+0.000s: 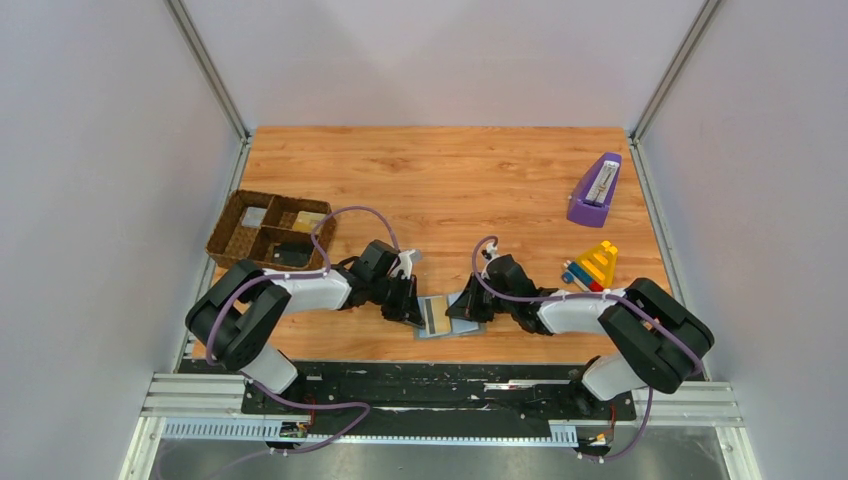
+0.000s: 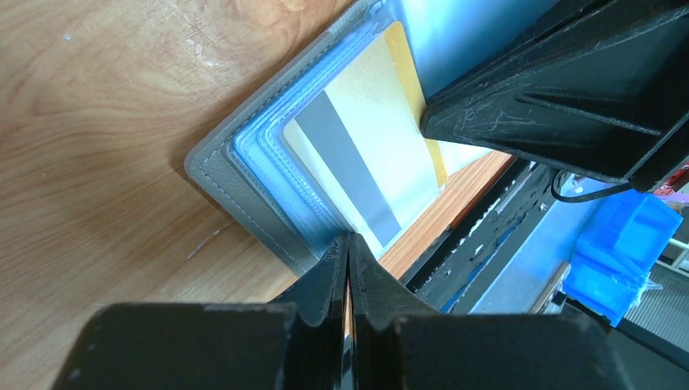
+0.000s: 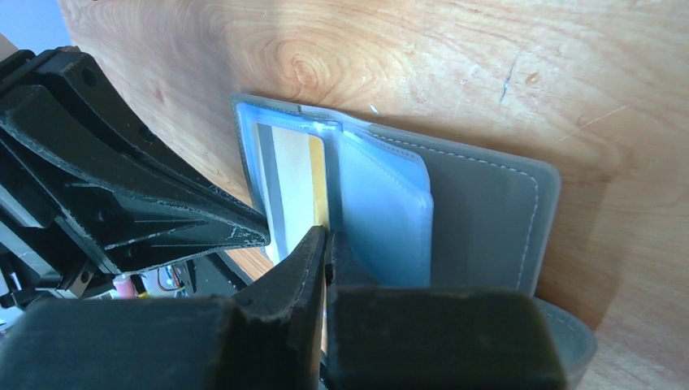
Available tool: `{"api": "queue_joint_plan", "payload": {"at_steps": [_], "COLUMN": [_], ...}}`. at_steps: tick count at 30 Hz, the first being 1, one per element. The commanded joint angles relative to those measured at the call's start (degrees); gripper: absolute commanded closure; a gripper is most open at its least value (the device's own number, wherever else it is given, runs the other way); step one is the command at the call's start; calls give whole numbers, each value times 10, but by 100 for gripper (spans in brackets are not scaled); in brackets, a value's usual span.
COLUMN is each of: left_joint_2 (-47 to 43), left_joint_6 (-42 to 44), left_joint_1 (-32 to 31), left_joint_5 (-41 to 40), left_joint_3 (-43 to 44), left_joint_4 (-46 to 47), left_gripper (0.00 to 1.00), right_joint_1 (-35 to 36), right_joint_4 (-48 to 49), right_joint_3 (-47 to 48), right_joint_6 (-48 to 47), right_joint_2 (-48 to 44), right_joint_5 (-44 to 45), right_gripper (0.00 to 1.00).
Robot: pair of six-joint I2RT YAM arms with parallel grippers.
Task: Take the credit cards out of the card holder
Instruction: Remove the credit card from the card holder.
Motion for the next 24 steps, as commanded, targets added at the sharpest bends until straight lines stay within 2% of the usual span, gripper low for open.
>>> {"api": "queue_joint_plan", "payload": {"at_steps": [1, 16, 24], "left_joint_2": [26, 18, -43], "left_joint_6": [25, 34, 21], "left_joint_1": [-5, -5, -5], "left_joint_5": [-34, -45, -7], "left_joint_3": [3, 8, 54], "left_joint_4": [-6, -34, -67], "left_gripper": [92, 89, 75], "right_joint_1": [-7, -56, -56], "right_joint_4": [75, -20, -134], "right_joint_3": [-14, -31, 27], "right_joint_6": [0, -48, -127], "right_joint_2": [-19, -121, -158], "right_joint_5": [-53, -57, -35], "right_gripper": [100, 100, 100]}}
